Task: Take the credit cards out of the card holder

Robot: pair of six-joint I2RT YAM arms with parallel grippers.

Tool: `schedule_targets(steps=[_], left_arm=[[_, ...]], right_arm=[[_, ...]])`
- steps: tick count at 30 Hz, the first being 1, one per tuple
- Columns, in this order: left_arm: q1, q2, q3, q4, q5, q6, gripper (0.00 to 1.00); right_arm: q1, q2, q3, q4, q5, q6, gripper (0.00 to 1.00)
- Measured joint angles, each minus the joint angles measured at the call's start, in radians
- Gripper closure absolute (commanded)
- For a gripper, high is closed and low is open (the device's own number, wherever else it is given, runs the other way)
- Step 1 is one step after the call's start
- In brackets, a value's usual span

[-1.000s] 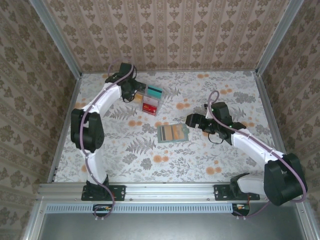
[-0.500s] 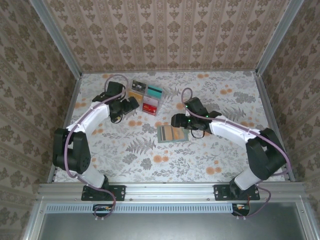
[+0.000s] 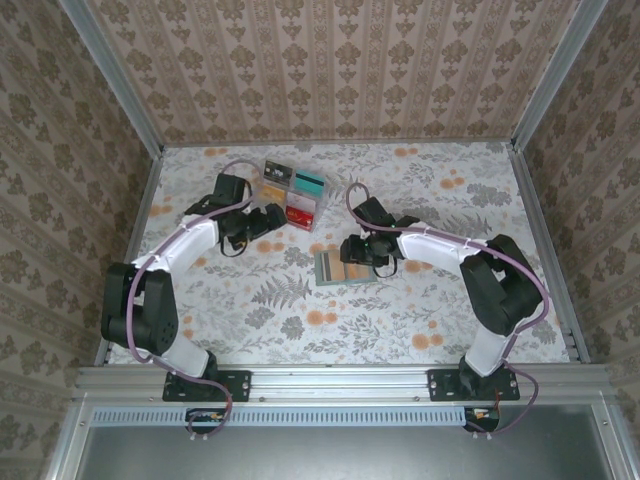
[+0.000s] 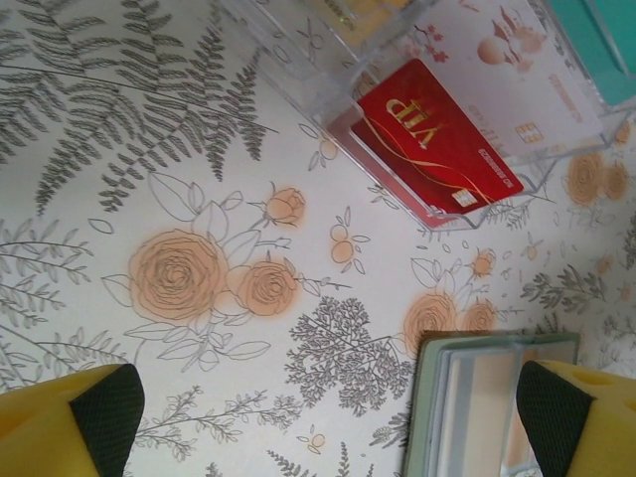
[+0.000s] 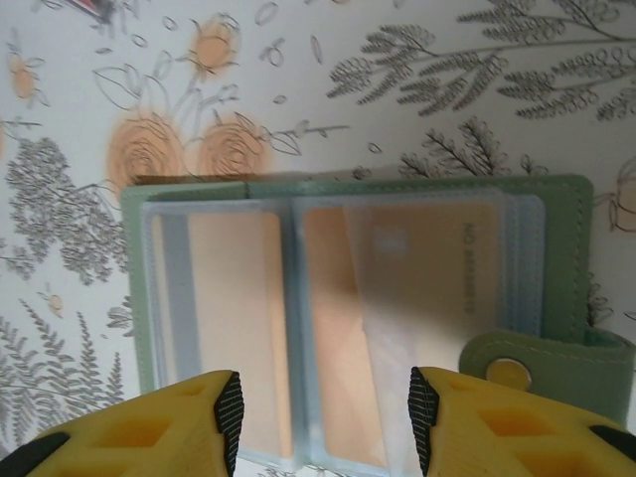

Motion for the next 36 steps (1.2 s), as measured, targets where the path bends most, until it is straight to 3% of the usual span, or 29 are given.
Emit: schedule_targets(steps=[2, 6, 15, 22, 36], left_arm=[[-0.006, 0.0, -0.001, 0.006, 0.013, 0.002, 0.03], [-0.034, 0.001, -0.001, 0.016, 0.045, -0.007, 0.16], [-0.161, 0.107, 0.028, 0.024, 0.107, -0.064, 0.27], [-0.236, 0.209, 0.056, 0.055, 0.168, -0.125, 0.5], [-0.273, 0.334, 0.097, 0.082, 0.209, -0.164, 0.7]], right_arm=[[0.0, 0.002, 0.0, -0.026, 0.012, 0.002, 0.48], [0.0, 0.002, 0.0, -0.063, 0.032, 0.005, 0.47], [0.0, 0.01, -0.001, -0.081, 0.042, 0.005, 0.47], [0.0, 0.031, -0.007, -0.081, 0.042, 0.003, 0.45], [0.0, 0.037, -0.01, -0.073, -0.005, -0.003, 0.46]])
